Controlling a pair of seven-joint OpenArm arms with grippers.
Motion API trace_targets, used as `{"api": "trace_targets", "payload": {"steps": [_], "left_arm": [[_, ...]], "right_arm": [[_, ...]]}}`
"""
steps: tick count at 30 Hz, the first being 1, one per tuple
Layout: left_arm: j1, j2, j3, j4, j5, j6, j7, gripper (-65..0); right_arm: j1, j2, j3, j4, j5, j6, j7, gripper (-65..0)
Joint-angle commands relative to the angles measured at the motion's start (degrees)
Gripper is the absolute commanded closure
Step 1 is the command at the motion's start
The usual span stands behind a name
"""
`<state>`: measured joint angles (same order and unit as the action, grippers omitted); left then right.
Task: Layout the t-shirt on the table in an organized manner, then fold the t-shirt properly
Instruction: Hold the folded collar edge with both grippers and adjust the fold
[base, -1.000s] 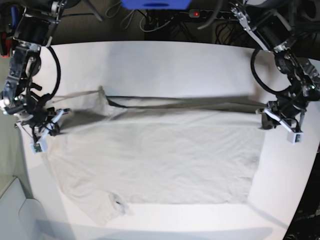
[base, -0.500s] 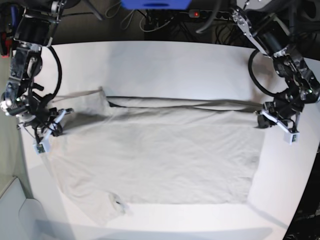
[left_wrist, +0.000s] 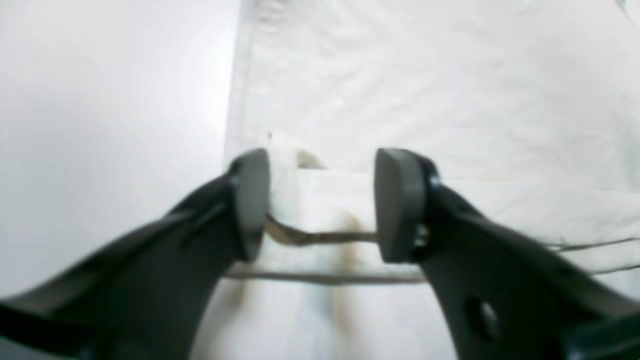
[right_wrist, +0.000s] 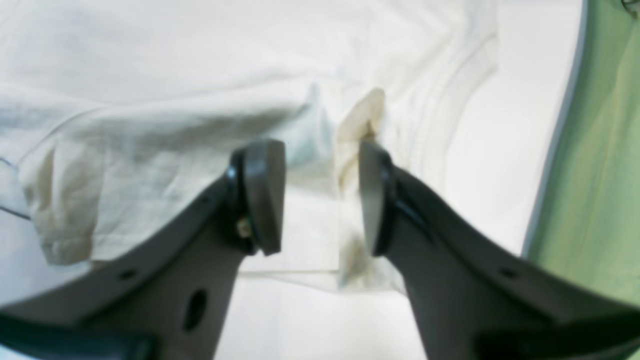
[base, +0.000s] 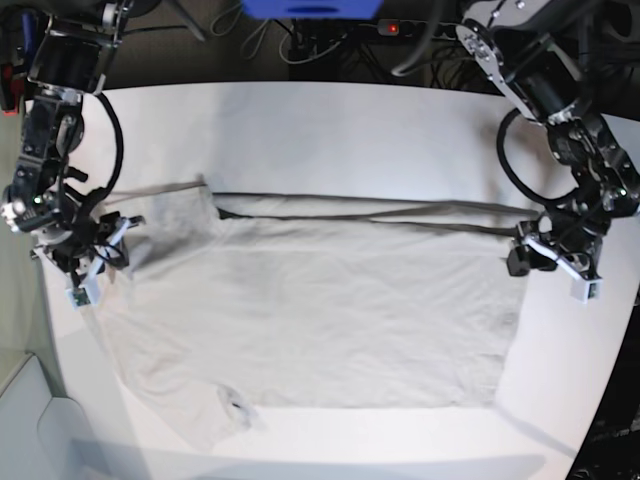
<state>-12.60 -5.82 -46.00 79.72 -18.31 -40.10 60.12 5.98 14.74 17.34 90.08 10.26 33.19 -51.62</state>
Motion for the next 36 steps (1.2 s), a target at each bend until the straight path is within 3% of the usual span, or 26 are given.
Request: {"api": "trace_targets", "payload": {"steps": [1,6,13,21,36], "left_arm": [[-1.1,-0.9,0.0,2.3,-1.3,0.1,-0.6,-36.8],[4.1,-0.5,0.0,9.8,-1.3,0.1,0.6,-41.5],[11.7,-3.3,0.2,6.3,-1.3,0.1,-7.5,-42.6],[8.8,-5.1,0.5,-2.8,-0.7,0.1,-12.3,-42.6],[3.8,-7.1,1.4,-11.9,-0.6,0.1,-12.4,-42.4]], "right_arm": [[0.8,0.9,0.5,1.3,0.2,0.3,1.3,-26.9],[-1.0,3.0,1.2,1.4,0.6,0.4,1.2,-28.3],[-5.1,2.5,7.1,4.6,0.7,0.4,1.3,-28.3],[-7.6,1.7,8.4,4.8,0.7,0.5,1.3,-28.4],[-7.6,2.0,10.5,4.8,0.6,0.5,1.3,-28.4]]}}
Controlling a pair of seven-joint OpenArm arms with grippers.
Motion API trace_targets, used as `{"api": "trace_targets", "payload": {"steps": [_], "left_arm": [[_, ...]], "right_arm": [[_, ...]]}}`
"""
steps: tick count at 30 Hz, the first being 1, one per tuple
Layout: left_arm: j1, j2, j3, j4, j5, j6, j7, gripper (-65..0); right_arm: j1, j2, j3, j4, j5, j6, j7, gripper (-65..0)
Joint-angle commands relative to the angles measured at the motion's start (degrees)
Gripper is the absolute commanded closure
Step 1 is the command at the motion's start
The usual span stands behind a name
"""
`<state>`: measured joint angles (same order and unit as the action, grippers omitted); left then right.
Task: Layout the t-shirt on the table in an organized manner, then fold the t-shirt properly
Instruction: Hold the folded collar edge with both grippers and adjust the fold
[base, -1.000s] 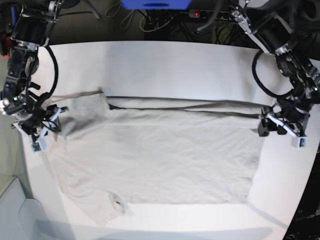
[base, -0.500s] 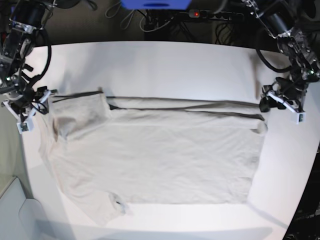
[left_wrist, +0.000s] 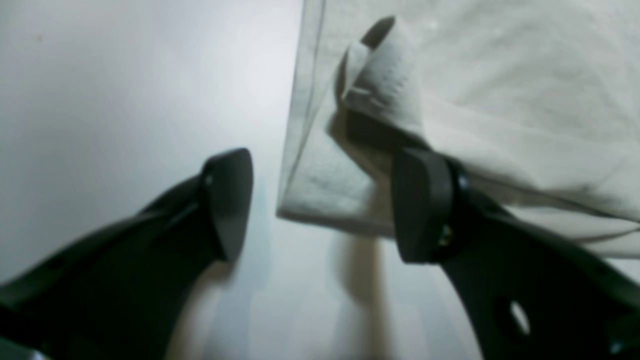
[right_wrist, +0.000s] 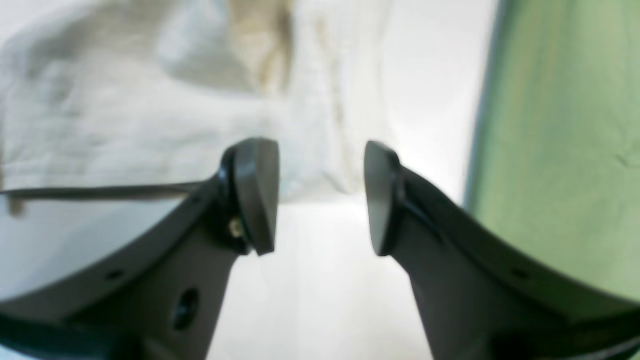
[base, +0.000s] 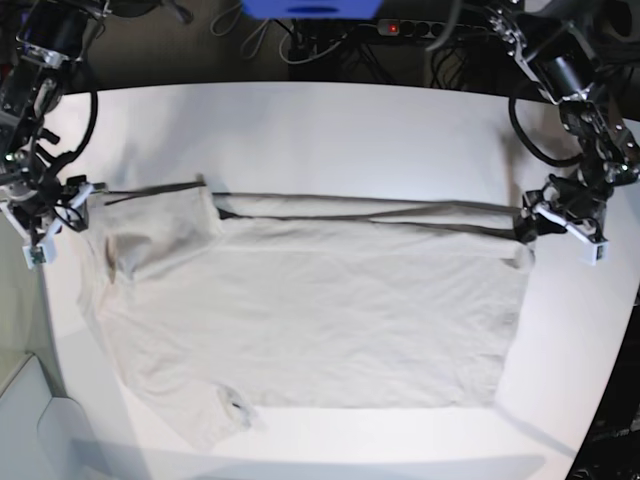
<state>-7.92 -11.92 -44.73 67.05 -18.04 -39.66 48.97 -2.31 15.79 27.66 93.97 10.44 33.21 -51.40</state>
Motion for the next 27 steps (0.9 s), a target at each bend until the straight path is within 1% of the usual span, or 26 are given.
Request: {"api": "trace_targets", "payload": {"steps": [1,4,6,9,11,14,16,20,23,27], "left_arm": [[-0.8,-1.0,0.9,0.8,-0.9,-0.3,-1.5,-42.4],[-0.4,-1.0,3.9,0.5,-0.9,-0.3,-4.4,-42.2],[-0.5,-1.0,5.4,-1.4,-0.9,-0.3,-5.1,-42.1],[-0.7,-1.0,5.7,-3.5,-0.9,-0.3,-5.4,-41.4],[-0.7,-1.0,5.7,-3.7,-0.9,-0.3,-5.5,-37.2],[-0.6,-1.0,5.4,-3.7,-0.9,-0.3,-5.5,-26.6],[-0.5,-1.0,5.4,-3.7,-0.9,-0.3,-5.2,-20.5],[-0.4,-1.0,5.4,-3.6,-0.9,-0.3,-5.1,-9.8],[-0.4,-2.2,5.5,-3.5,-1.0,-0.3,-5.0,0.0],[-0.4,-2.4,5.4,-3.4,-1.0,-0.3,-5.0,-0.3]], "right_arm": [[0.7,1.0,0.2,0.9,0.4,0.5,1.1,-28.4],[1.0,1.0,0.2,0.9,0.4,0.5,1.1,-28.4],[1.1,1.0,0.2,0.9,0.4,0.5,1.1,-28.4],[1.2,1.0,0.2,0.9,0.4,0.5,1.1,-28.4],[1.2,1.0,0.2,0.9,0.4,0.5,1.1,-28.4],[1.3,1.2,0.2,0.9,0.4,0.5,1.1,-28.4],[1.3,2.0,0.2,0.9,0.4,0.5,1.1,-28.4],[1.3,2.2,0.2,0.9,0.4,0.5,1.1,-28.4],[1.3,2.2,0.2,0.9,0.4,0.5,1.1,-28.4],[1.1,2.0,0.2,-0.2,0.3,0.5,1.1,-28.5]]}}
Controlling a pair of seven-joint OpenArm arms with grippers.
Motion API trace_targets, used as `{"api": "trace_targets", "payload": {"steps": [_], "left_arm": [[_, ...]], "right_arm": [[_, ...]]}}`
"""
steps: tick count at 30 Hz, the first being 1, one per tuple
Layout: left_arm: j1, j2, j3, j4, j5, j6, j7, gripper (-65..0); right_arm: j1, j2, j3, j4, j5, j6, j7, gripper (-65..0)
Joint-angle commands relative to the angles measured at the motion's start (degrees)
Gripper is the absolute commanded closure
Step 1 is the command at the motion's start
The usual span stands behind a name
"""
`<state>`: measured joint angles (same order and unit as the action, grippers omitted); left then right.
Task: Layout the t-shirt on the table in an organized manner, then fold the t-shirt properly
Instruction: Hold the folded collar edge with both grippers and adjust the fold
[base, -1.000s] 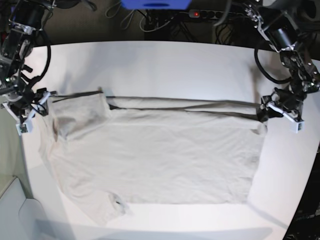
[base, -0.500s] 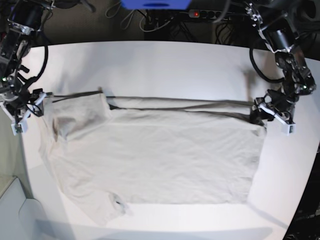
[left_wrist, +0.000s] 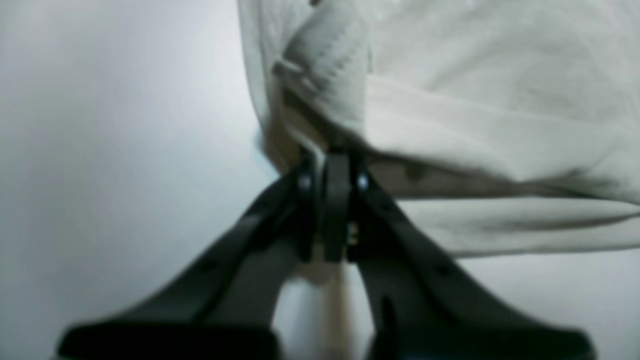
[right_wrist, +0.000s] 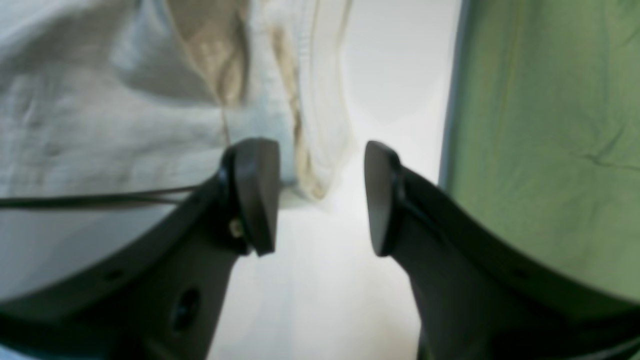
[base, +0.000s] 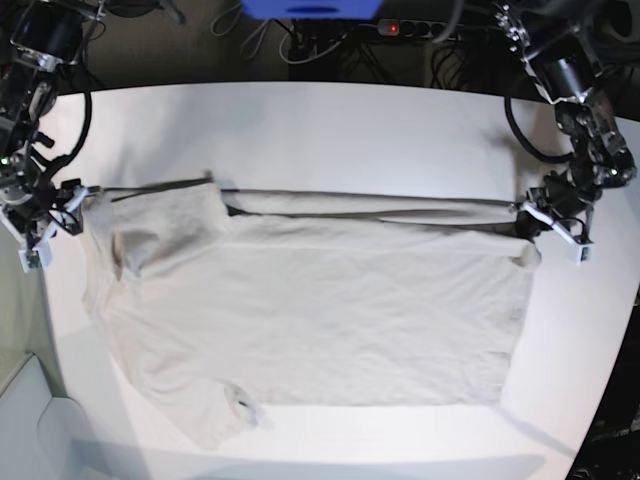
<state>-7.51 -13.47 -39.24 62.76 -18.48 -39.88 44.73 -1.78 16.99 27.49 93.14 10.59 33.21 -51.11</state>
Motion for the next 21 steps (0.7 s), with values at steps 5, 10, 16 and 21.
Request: {"api": "trace_targets", "payload": {"steps": [5,10,16,21], "left_arm": [[-0.8,-0.9,-0.1,1.0,-0.6,-0.1,-0.7,-0.2],[-0.8,-0.9,-0.1,1.0,-0.6,-0.1,-0.7,-0.2],[-0.8,-0.9,-0.1,1.0,-0.6,-0.1,-0.7,-0.2],[-0.8,-0.9,-0.1,1.1,-0.6,-0.1,-0.7,-0.2]], "right_arm": [[0.8,0.9,0.0,-3.3,0.3,0.5,0.8,-28.5],[-0.1,0.7,-0.1,-3.3,0.4,0.6,0.7,-33.1],[-0.7,0.7,0.0,-3.8,0.4,5.7,0.7,-41.2],[0.2,0.7,0.0,-6.7,0.3,6.0,1.1,-41.0]]}}
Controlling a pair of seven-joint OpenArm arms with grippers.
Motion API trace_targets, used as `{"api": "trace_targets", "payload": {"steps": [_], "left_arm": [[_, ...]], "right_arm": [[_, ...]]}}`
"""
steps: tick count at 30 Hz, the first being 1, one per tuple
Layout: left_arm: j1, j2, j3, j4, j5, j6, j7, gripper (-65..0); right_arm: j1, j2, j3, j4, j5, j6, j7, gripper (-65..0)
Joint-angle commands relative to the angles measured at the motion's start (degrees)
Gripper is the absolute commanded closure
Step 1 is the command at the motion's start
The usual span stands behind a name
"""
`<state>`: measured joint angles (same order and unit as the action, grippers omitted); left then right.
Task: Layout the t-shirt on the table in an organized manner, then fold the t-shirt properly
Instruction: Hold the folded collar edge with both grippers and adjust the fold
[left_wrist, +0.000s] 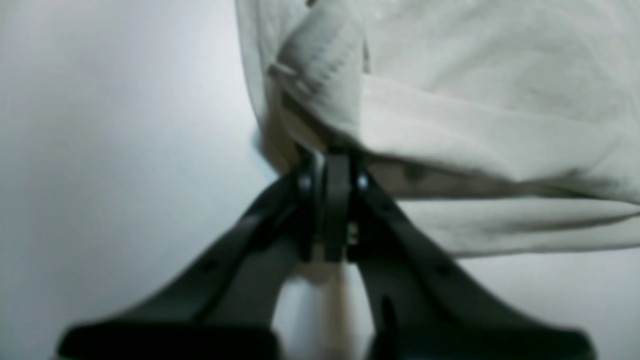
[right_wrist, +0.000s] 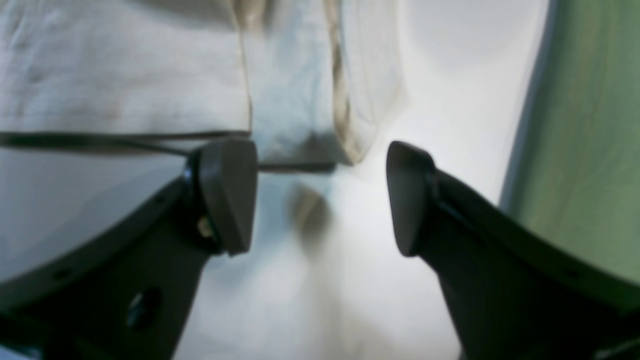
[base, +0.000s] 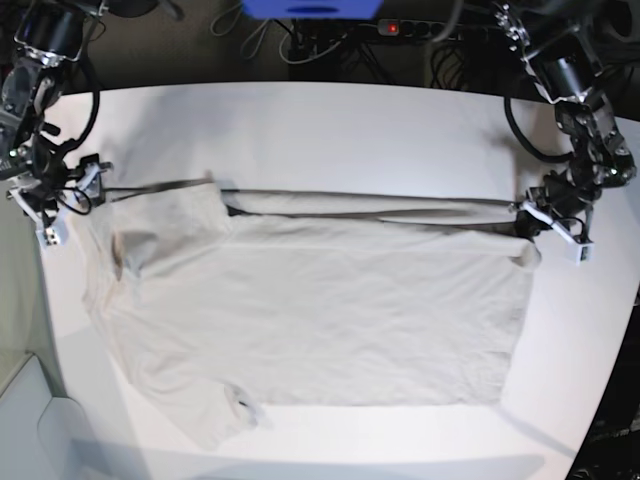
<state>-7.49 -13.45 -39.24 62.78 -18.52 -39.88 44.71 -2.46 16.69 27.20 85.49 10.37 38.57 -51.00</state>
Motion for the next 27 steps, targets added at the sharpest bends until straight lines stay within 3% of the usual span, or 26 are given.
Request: {"api": "trace_targets", "payload": {"steps": [1,6,9,17,27], "left_arm": [[-0.8,-0.9,-0.1,1.1,-0.5,-0.1,-0.7,-0.2],[-0.8,-0.9,-0.1,1.2,-0.5,-0.1,-0.7,-0.2],[-0.8,-0.9,-0.1,1.2,-0.5,-0.1,-0.7,-0.2],[-0.8,-0.9,-0.1,1.2,-0.5,-0.1,-0.7,-0.2],[-0.7,-0.9,-0.2,1.3,-0.9,-0.1,-0.5,-0.2]], "right_arm": [[1.5,1.0,0.3,0.1,0.5,0.7,1.6,-41.0],[2.2,1.0,0.2,-2.2,0.5,0.8,4.0,-40.0],[2.2,1.0,0.2,-2.1,0.5,0.8,5.1,-33.6],[2.2,1.0,0.1,-2.2,0.5,0.8,5.2,-9.0],[1.7,1.9,0.1,-1.6,0.3,0.8,4.5,0.0]]}}
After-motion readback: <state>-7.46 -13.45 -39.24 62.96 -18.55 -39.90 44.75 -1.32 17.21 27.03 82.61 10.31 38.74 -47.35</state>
